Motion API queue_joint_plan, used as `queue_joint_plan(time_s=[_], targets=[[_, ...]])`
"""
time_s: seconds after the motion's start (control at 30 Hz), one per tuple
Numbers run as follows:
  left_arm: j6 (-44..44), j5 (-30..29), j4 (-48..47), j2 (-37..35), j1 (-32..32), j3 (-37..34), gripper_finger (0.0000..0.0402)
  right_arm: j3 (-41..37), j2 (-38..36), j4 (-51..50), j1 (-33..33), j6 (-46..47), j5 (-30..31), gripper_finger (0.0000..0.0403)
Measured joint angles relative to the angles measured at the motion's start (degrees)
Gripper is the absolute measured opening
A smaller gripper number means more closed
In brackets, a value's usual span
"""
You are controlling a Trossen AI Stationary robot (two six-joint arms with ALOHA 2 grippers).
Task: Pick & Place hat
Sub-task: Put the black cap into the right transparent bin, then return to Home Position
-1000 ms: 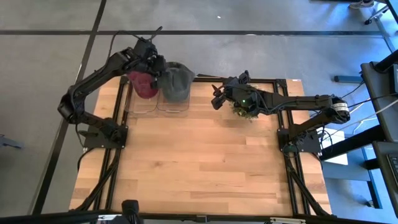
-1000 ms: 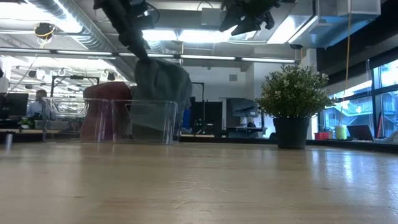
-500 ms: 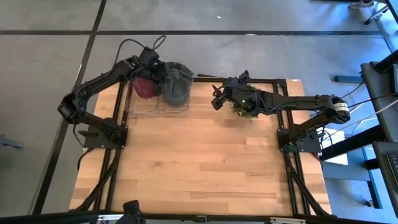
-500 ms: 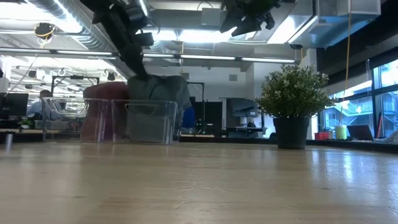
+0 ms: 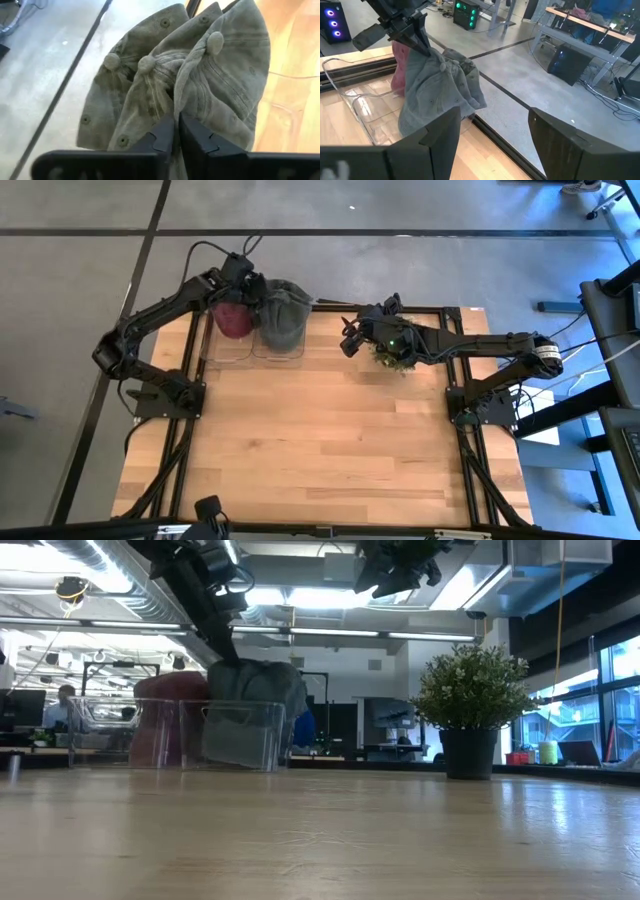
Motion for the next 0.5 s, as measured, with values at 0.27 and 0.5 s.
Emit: queue_joint_plan(time_s=[0.27, 0.5], targets=[[-2.48, -1.91, -0.5, -1.19, 0.36, -0.01, 0.0111, 0.0, 0.0, 0.0, 0.0, 0.14, -0.02, 0.0234], [-10.24, 13.84, 1.19, -13.52, 5.71, -1.23, 0.014, -0.67, -0.56, -3.75, 2.84, 1.56, -0.11, 0.0234]])
